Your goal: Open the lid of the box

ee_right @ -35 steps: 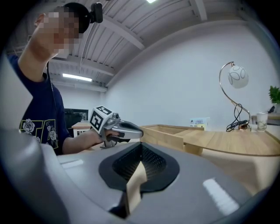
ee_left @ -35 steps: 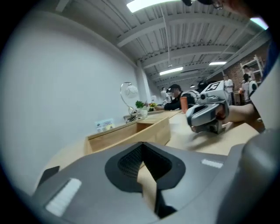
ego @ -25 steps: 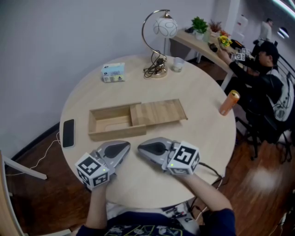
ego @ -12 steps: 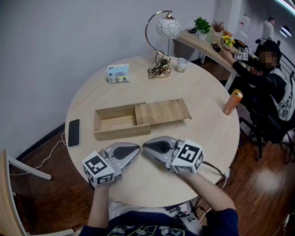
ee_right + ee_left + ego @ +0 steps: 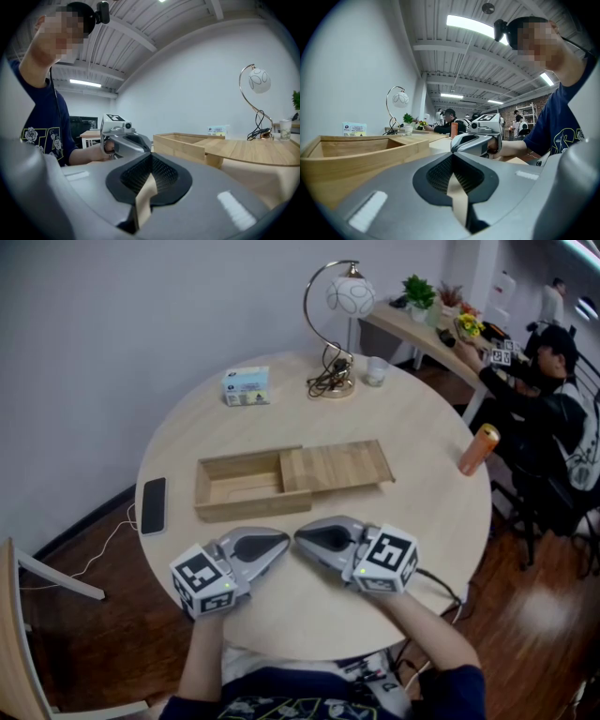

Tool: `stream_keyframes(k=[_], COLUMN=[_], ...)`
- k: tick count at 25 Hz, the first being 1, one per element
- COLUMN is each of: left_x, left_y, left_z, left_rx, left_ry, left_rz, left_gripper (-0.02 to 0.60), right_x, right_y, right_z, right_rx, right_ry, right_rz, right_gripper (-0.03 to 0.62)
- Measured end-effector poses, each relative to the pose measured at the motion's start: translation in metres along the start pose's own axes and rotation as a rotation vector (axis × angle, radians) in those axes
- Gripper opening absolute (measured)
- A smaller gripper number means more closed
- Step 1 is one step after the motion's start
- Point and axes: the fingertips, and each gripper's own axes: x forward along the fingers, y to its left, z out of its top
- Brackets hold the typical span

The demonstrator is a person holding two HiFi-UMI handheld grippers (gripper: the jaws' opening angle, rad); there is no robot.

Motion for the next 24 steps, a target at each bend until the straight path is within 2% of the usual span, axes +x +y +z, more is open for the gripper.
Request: stream_keyframes(k=[24], left_x=[-0.0002], left_y=[0.0002], left_z=[0.0007], left_rx=[0.0], left_ry=[-0.002], left_rz=[0.0], left_gripper=[0.002], right_x=[0.0002], right_y=[-0.0027], right_z=[-0.0006], right_rx=[0.007], right_ry=[0.004], right_rz=[-0.018], right_gripper=[-0.005])
